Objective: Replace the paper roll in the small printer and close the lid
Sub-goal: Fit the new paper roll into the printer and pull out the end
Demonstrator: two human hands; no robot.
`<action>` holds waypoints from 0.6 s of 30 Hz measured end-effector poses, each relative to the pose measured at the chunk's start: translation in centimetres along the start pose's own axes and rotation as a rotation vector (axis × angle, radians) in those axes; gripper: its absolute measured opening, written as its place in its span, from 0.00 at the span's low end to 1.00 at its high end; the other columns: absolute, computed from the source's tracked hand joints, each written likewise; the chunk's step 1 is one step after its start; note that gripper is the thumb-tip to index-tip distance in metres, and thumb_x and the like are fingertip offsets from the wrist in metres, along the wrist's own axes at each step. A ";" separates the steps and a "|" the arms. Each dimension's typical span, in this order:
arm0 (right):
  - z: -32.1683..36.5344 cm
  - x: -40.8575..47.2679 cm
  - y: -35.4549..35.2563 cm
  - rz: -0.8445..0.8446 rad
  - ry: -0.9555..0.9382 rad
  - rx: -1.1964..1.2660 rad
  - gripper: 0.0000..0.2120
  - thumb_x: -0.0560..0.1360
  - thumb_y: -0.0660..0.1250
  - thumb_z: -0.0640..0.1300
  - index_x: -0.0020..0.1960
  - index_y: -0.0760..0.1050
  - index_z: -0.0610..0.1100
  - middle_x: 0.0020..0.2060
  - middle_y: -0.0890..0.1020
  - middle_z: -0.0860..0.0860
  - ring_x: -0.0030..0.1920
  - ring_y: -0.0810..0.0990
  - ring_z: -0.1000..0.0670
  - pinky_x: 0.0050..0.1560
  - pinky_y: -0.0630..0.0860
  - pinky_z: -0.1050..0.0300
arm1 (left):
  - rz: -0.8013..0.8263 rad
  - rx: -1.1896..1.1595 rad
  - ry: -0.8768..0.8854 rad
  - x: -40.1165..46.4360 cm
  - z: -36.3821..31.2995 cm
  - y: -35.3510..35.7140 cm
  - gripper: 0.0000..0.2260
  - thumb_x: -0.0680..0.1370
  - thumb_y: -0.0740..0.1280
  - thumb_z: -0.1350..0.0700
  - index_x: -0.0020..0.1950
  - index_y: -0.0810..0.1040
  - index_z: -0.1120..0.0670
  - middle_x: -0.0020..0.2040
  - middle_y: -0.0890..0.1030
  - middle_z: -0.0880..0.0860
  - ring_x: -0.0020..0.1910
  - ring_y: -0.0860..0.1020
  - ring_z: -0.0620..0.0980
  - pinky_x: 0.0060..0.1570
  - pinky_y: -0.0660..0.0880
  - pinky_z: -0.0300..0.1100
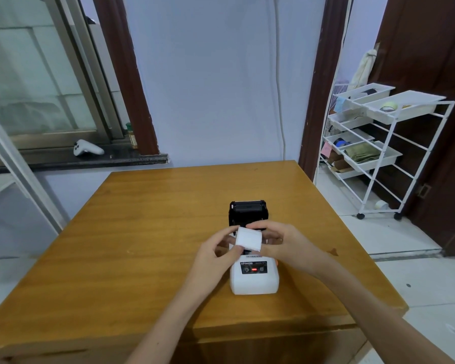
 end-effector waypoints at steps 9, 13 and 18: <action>0.0 0.3 0.2 -0.001 0.002 0.047 0.14 0.76 0.69 0.44 0.62 0.77 0.49 0.50 0.85 0.49 0.50 0.85 0.51 0.51 0.82 0.49 | -0.011 -0.023 0.017 -0.1 -0.2 0.3 0.15 0.80 0.67 0.48 0.66 0.77 0.43 0.52 0.83 0.45 0.53 0.80 0.45 0.56 0.79 0.48; 0.0 0.3 0.1 0.012 0.047 0.124 0.11 0.78 0.66 0.43 0.61 0.77 0.47 0.49 0.86 0.47 0.46 0.85 0.52 0.48 0.82 0.53 | -0.036 0.008 0.041 -0.9 -0.1 0.1 0.22 0.78 0.68 0.47 0.70 0.67 0.37 0.61 0.75 0.38 0.57 0.75 0.36 0.57 0.76 0.39; 0.0 0.4 -0.2 -0.003 0.077 0.134 0.12 0.79 0.65 0.46 0.60 0.77 0.44 0.51 0.84 0.38 0.51 0.82 0.33 0.54 0.75 0.33 | -0.064 0.033 0.066 -1.6 0.5 -0.6 0.15 0.80 0.67 0.52 0.62 0.70 0.35 0.62 0.74 0.39 0.56 0.74 0.35 0.58 0.75 0.40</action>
Point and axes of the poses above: each hand's wrist, its own x-axis towards the middle knuckle, its own y-axis out of the palm, z = x × y, the point moved 2 cm from there along x, towards the middle knuckle
